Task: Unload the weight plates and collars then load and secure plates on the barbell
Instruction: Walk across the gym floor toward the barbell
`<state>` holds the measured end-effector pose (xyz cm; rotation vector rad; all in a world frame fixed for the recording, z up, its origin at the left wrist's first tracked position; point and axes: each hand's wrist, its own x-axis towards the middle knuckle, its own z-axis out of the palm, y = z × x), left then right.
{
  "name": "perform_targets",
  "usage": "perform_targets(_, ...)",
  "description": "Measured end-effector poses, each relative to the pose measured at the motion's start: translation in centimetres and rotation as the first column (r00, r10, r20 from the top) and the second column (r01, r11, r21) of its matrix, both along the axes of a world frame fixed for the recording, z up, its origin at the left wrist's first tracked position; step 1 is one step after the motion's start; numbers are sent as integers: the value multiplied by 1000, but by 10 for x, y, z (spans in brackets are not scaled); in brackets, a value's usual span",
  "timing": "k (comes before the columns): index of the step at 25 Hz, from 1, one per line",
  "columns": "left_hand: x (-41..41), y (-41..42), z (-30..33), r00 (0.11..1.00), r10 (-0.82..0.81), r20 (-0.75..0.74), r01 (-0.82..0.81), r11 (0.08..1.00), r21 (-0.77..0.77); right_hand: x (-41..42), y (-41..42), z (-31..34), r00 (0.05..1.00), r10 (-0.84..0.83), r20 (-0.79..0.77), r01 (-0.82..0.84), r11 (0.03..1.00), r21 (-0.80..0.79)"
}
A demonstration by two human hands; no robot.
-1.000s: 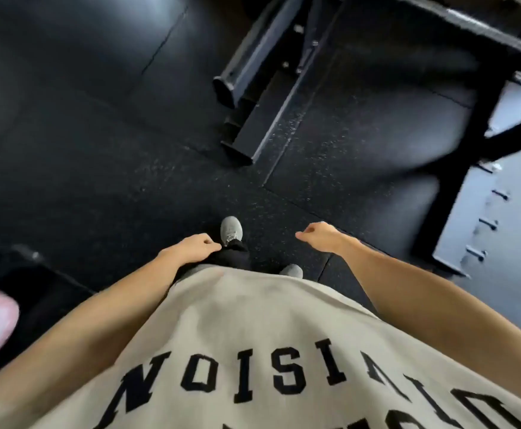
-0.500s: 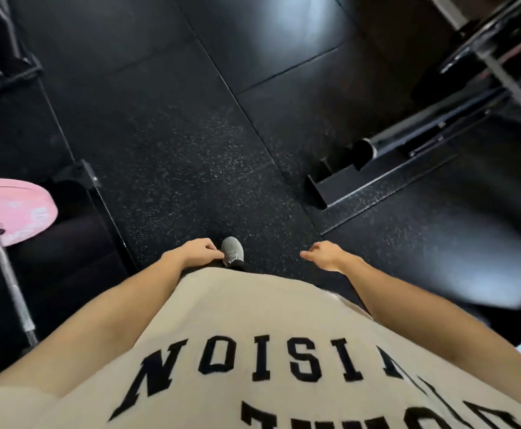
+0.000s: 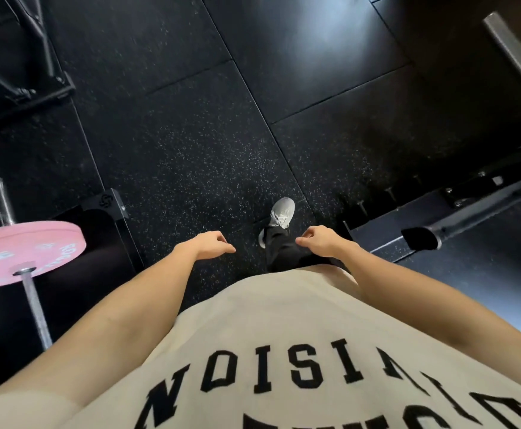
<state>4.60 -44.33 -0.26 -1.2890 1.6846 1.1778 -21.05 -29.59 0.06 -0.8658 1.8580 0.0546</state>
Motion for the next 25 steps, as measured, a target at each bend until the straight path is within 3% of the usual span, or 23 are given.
perform_targets(13, -190, -305, 27, 994, 100, -37, -103, 991, -91, -204, -289, 21, 999, 11, -39, -11, 1000, -13)
perform_targets(18, -251, -433, 15, 999, 47, 12, -46, 996, -75, -260, -398, 5, 1000, 19, -16, -18, 999, 45)
perform_targets(22, -302, -553, 17, 1000, 17, 8, -16, 998, -58, -314, -501, 8, 998, -54, -22, 56, 996, 69)
perform_targets(25, -351, -648, 28, 1000, 8, -19, -10, 997, -79, -359, -588, 21, 989, -140, -37, 140, 990, -12)
